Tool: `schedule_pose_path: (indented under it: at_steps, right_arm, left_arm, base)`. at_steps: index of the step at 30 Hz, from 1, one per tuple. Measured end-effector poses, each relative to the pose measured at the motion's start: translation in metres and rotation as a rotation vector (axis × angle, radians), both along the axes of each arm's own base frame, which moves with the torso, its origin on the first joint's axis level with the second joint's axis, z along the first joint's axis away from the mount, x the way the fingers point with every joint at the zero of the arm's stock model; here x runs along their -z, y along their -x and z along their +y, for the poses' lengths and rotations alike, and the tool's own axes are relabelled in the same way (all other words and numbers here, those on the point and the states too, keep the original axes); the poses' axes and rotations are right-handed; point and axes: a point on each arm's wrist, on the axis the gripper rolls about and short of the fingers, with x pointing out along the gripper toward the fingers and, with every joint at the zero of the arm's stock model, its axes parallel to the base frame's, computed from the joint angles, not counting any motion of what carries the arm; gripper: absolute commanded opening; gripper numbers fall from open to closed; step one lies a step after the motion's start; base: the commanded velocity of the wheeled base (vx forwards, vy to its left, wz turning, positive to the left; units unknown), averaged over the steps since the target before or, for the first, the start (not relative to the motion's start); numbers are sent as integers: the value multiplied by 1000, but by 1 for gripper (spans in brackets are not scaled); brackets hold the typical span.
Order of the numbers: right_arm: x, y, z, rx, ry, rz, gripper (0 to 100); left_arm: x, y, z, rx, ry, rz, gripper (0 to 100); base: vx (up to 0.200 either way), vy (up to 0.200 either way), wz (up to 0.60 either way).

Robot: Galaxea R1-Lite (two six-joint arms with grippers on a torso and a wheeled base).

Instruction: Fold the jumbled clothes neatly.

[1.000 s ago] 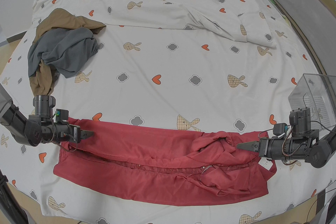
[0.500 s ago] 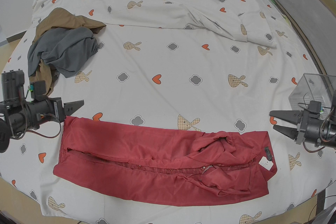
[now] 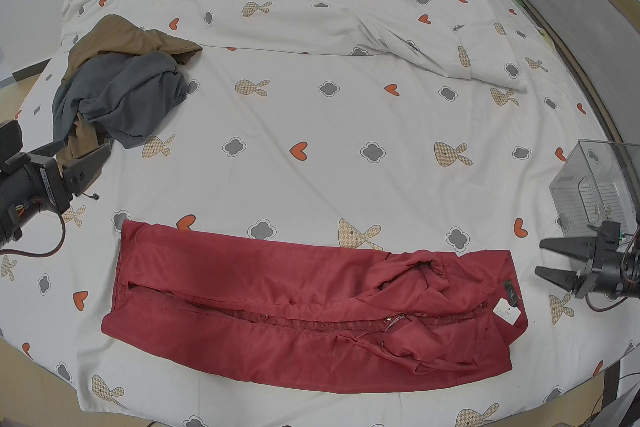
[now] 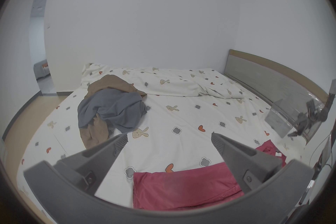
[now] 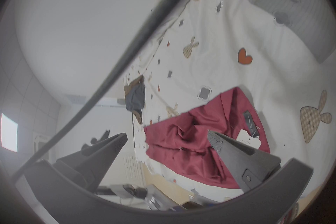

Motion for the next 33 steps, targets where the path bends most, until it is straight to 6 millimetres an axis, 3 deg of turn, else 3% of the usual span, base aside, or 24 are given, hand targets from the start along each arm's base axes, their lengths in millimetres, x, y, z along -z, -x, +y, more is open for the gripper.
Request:
schedule_pose_path:
  at_steps: [4,9,17,25,33]
  right_arm:
    - [26,-1,0,-109,78,-75,100]
    - [56,0,0,-217,131,-136,100]
    - [82,3,2,-276,89,-98,100]
    - [96,6,3,-308,55,-77,100]
    - [101,6,3,-317,41,-62,100]
  left_arm:
    - [6,-6,2,49,42,51,100]
    - [21,-19,11,246,119,146,100]
    - [57,-49,54,496,307,307,100]
    - [128,-85,120,482,462,432,100]
    - [176,-97,143,456,557,513,100]
  base:
    - [0,0,0]
    - [0,0,0]
    - [0,0,0]
    - [0,0,0]
    - [0,0,0]
